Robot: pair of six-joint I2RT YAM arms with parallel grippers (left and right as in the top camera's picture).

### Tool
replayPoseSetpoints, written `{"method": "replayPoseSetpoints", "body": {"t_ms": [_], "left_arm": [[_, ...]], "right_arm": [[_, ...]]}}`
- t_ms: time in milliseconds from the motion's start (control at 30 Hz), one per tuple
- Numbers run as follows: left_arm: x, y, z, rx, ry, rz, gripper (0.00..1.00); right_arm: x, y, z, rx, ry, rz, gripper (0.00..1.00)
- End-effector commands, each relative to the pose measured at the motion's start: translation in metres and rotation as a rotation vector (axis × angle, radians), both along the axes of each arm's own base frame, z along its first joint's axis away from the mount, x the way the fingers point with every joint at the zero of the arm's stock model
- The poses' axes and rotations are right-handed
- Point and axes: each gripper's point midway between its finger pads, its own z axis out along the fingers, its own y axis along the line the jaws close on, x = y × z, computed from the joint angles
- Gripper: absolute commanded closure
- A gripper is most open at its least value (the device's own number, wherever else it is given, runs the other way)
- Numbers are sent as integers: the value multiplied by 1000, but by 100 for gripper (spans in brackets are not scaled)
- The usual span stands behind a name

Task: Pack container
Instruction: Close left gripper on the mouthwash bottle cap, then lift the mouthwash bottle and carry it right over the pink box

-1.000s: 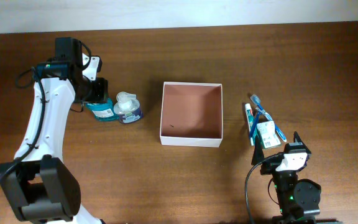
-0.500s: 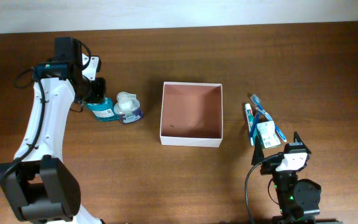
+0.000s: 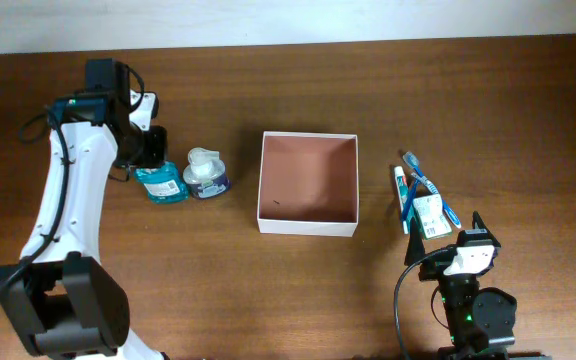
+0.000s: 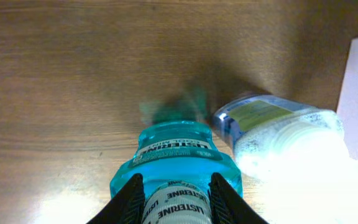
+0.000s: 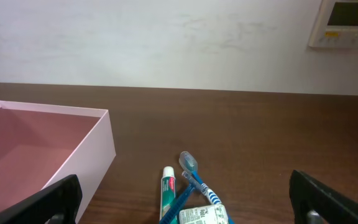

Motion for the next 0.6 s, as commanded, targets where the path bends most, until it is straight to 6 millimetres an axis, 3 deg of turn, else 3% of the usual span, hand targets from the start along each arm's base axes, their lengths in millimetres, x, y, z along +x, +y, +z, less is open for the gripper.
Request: {"method": "replayPoseSetpoints", "body": {"t_ms": [0, 567], "left_arm": [[5, 8, 51, 27, -132, 46, 81], [-15, -1, 180, -28, -417, 112, 81]], "right_arm": [[0, 1, -2, 4, 3, 3, 2], [0, 1, -2, 4, 3, 3, 2]]}}
